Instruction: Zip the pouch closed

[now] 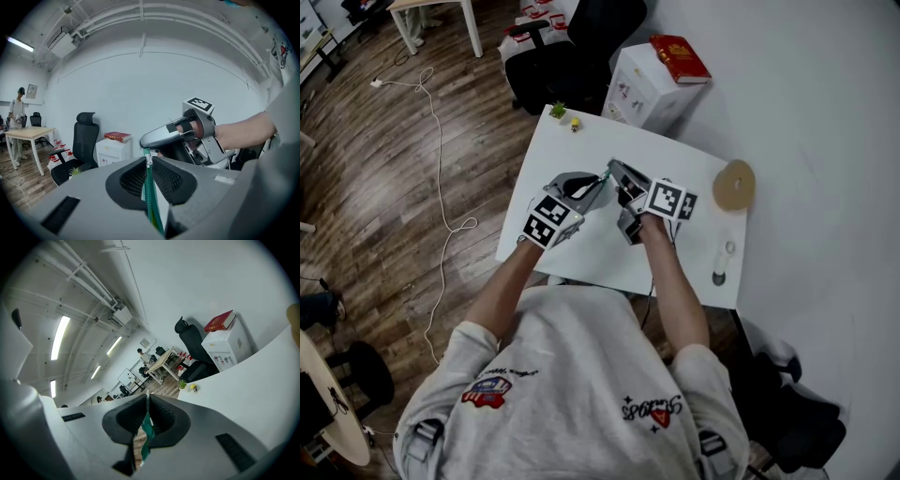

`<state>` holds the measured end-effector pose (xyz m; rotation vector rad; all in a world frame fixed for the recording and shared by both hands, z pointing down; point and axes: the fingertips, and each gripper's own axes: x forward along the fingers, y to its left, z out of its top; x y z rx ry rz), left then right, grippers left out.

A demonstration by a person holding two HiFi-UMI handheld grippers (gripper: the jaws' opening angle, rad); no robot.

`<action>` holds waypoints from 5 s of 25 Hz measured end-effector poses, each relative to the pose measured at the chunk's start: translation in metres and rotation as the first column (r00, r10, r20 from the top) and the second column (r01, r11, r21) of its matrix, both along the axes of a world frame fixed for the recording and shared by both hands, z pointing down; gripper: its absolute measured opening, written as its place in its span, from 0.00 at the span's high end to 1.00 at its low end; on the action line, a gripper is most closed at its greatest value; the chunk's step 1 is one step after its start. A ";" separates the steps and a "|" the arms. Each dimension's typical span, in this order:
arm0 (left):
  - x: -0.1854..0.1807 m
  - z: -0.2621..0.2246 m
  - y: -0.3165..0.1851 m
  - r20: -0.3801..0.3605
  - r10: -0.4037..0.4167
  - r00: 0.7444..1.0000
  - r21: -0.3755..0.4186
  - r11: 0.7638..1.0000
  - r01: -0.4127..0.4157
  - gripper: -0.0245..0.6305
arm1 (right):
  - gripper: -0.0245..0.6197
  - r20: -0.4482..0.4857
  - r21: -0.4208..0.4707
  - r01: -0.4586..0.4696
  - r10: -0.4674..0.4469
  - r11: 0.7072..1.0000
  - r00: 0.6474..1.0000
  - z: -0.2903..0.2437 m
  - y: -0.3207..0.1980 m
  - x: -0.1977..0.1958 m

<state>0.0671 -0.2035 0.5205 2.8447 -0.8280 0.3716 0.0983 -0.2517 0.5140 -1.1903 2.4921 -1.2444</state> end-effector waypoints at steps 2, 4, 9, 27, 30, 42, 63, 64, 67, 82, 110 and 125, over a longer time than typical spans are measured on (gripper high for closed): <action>0.000 0.000 0.001 0.000 0.001 1.000 0.000 1.000 -0.001 0.90 | 0.93 -0.002 0.002 -0.005 0.005 1.000 1.000 0.000 0.001 0.000; -0.001 -0.001 0.003 0.000 0.001 1.000 0.000 1.000 -0.001 0.90 | 0.93 0.001 0.002 -0.013 0.013 1.000 1.000 -0.001 0.001 0.001; 0.002 0.000 0.004 0.001 0.005 1.000 -0.002 1.000 -0.005 0.90 | 0.93 -0.004 0.002 -0.019 0.019 1.000 1.000 0.001 0.001 0.005; 0.003 0.002 0.012 0.011 0.022 1.000 -0.009 1.000 -0.022 0.90 | 0.93 -0.024 0.008 -0.041 0.041 0.999 0.999 0.001 0.003 0.013; 0.004 0.003 0.014 0.010 0.024 1.000 -0.010 1.000 -0.024 0.90 | 0.93 -0.029 0.008 -0.043 0.043 0.999 0.999 0.002 0.004 0.014; 0.010 0.008 0.016 0.012 0.040 0.999 -0.017 0.999 -0.040 0.90 | 0.93 -0.030 0.001 -0.077 0.077 0.997 0.997 0.006 0.001 0.029; 0.000 0.015 0.014 0.018 0.045 0.999 -0.028 0.999 -0.044 0.90 | 0.93 -0.038 -0.002 -0.105 0.105 0.994 0.994 0.010 -0.009 0.030; -0.001 0.015 0.014 0.018 0.045 0.999 -0.029 0.999 -0.044 0.90 | 0.93 -0.040 -0.002 -0.107 0.106 0.994 0.994 0.011 -0.009 0.029; -0.002 0.016 0.015 0.018 0.047 0.999 -0.031 0.998 -0.046 0.90 | 0.93 -0.048 -0.001 -0.116 0.116 0.993 0.992 0.011 -0.010 0.029; -0.006 0.021 0.017 0.020 0.056 0.998 -0.045 0.997 -0.055 0.90 | 0.93 -0.052 -0.008 -0.129 0.129 0.992 0.990 0.015 -0.012 0.031; -0.017 0.032 0.024 0.029 0.069 0.997 -0.063 0.996 -0.067 0.90 | 0.93 -0.057 -0.001 -0.177 0.177 0.984 0.983 0.017 -0.015 0.038; -0.037 0.042 0.032 0.040 0.060 0.997 -0.080 0.995 -0.056 0.90 | 0.93 -0.057 0.017 -0.196 0.197 0.980 0.979 0.012 -0.016 0.033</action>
